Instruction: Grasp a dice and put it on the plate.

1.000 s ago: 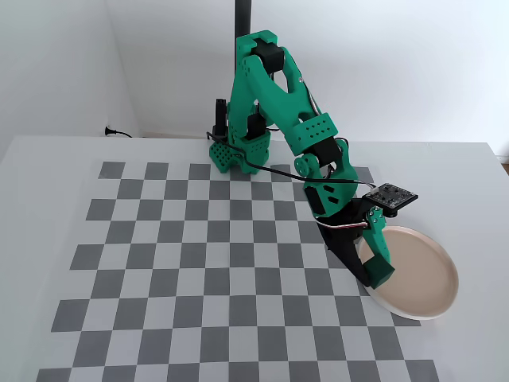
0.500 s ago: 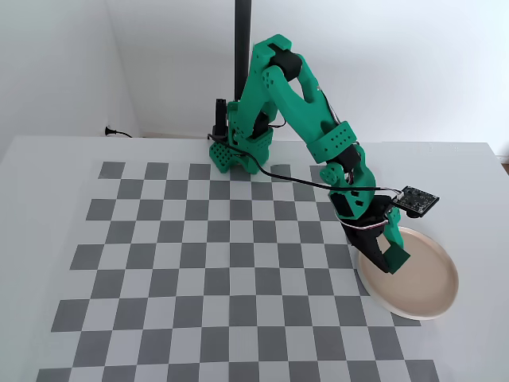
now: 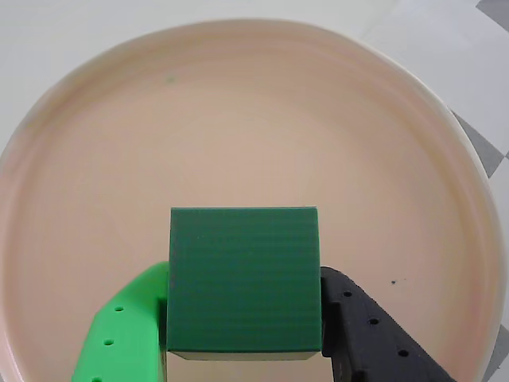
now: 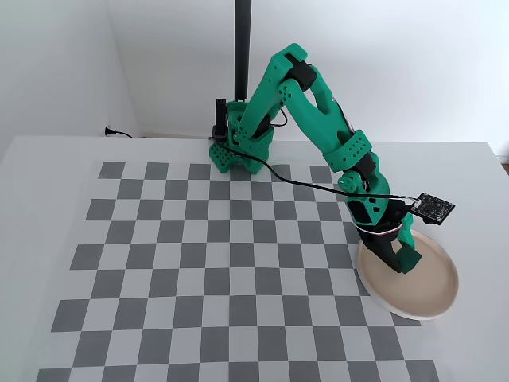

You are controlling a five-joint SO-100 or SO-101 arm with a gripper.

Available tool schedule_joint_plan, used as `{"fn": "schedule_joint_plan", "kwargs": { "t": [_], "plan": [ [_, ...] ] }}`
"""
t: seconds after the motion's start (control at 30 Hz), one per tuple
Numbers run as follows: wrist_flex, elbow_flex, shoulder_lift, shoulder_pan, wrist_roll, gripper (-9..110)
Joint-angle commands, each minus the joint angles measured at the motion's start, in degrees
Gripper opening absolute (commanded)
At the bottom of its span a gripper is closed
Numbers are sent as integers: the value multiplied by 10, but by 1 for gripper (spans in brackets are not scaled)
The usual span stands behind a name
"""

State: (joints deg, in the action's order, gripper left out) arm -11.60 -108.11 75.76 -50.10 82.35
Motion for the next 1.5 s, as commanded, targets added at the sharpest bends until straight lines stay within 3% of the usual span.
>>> {"fn": "schedule_joint_plan", "kwargs": {
  "t": [0.0,0.3,0.8,1.47],
  "plan": [
    [-2,55,33,-4,-4,12],
    [-25,55,56,-2,-1,20],
    [-123,51,229,1,5,16],
    [-171,-258,649,69,-33,11]
  ]
}}
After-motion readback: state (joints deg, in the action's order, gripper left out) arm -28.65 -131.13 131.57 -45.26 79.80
